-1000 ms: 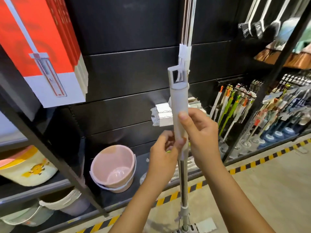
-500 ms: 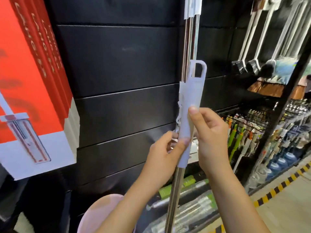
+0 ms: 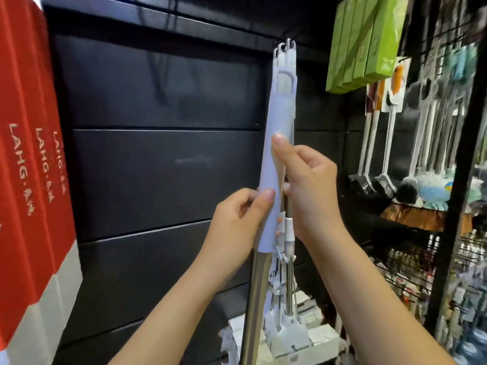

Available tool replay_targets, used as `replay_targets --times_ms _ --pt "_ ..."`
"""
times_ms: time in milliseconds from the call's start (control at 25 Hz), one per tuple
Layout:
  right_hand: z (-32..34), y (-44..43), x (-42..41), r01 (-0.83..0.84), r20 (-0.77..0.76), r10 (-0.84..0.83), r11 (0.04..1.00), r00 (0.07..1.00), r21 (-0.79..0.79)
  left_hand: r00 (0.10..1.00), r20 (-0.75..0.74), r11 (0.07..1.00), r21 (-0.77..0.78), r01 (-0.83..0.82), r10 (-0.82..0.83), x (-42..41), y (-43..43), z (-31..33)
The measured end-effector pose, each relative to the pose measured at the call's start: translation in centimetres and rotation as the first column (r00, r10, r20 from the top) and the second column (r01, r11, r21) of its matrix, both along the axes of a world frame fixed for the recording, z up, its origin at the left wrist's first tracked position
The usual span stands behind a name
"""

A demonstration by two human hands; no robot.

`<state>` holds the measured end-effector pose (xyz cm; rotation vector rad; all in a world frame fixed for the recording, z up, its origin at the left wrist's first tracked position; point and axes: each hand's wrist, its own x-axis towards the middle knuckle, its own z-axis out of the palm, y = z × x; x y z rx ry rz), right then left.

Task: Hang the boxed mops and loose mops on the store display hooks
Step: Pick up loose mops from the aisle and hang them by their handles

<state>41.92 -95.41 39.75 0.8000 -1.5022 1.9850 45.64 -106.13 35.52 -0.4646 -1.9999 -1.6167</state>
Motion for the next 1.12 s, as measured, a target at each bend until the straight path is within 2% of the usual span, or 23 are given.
replay_targets --times_ms 280,440,800,1120 --pt "8.2 3.8 -9.0 -0.010 -0.101 0.013 0.999 0.995 0.034 0.994 -0.036 0.990 0.092 0.105 -0.102 -9.3 3.6 6.7" --pt "12.6 7.9 -14.0 0.011 -0.093 -0.006 0.999 0.996 0.048 0.987 -0.051 0.980 0.122 0.160 -0.155 -14.9 7.9 10.9" --pt "20.5 14.9 -22.1 0.016 -0.151 -0.008 0.999 0.988 0.049 0.971 -0.125 0.975 0.067 0.211 -0.202 -23.6 14.3 18.5" --pt "24.1 16.2 -26.1 -0.016 -0.224 0.020 1.000 0.974 0.018 0.978 -0.163 0.991 0.006 0.132 -0.129 -26.6 16.0 22.3"
